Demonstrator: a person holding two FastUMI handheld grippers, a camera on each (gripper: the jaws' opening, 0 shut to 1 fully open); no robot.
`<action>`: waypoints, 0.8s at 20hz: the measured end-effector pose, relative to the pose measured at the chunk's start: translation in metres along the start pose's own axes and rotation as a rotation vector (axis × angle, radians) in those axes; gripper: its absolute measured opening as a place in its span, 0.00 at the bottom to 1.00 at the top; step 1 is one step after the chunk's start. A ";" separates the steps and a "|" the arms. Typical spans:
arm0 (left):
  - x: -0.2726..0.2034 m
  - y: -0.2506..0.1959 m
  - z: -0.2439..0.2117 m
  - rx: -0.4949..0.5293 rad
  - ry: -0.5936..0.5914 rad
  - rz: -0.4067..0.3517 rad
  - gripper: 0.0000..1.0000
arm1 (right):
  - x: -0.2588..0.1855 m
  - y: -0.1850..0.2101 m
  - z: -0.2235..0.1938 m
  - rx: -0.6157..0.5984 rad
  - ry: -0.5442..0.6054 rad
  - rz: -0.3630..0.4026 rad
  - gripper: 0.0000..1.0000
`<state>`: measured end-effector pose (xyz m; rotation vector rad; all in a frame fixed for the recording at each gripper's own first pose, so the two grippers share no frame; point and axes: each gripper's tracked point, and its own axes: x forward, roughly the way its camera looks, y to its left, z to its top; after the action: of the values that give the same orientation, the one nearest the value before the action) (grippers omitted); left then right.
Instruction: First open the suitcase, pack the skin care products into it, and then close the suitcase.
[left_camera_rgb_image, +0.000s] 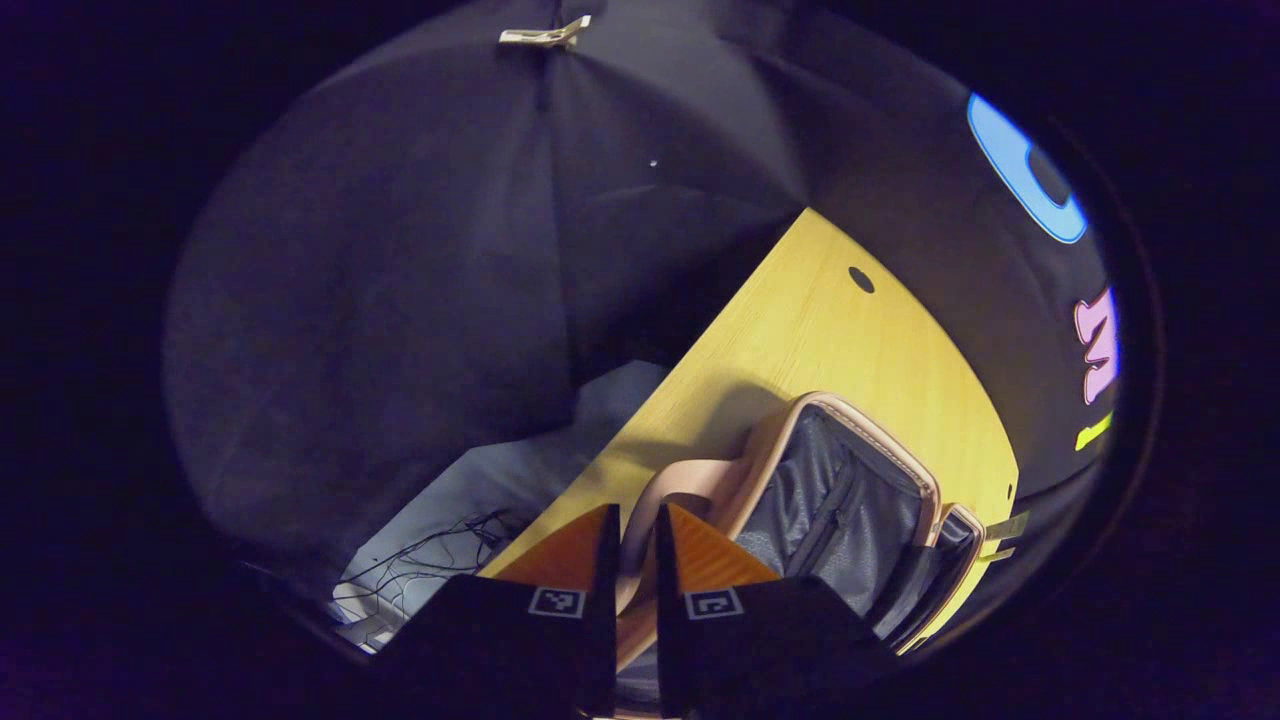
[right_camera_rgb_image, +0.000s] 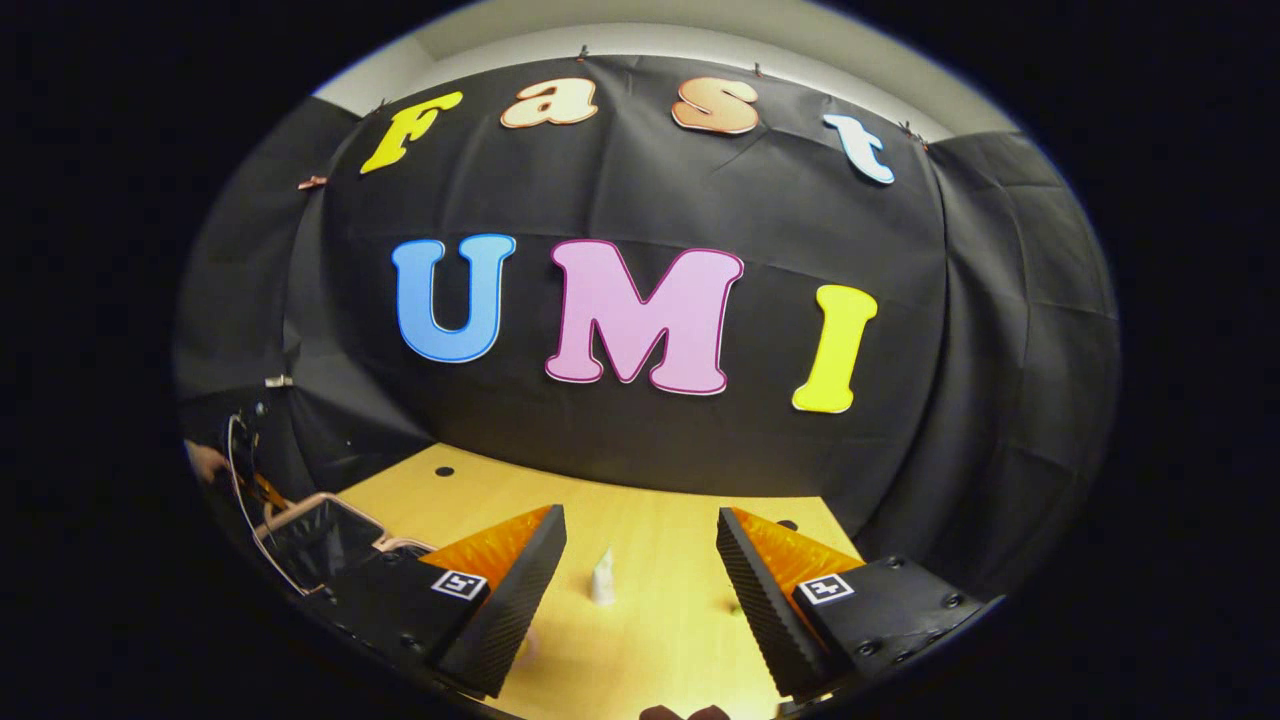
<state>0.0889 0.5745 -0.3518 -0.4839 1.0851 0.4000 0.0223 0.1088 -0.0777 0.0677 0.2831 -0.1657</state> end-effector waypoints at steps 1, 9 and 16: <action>-0.004 0.006 0.004 -0.007 -0.015 -0.005 0.27 | 0.001 -0.002 0.002 -0.006 -0.003 -0.020 0.96; -0.133 -0.097 0.092 0.340 -0.595 -0.105 0.96 | -0.001 -0.018 -0.001 0.009 -0.058 -0.128 0.96; -0.248 -0.331 0.004 0.498 -0.645 -0.589 0.96 | 0.006 -0.026 0.009 -0.017 -0.071 -0.146 0.96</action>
<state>0.1659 0.2844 -0.0672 -0.1824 0.3536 -0.2334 0.0264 0.0815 -0.0717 0.0244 0.2189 -0.3103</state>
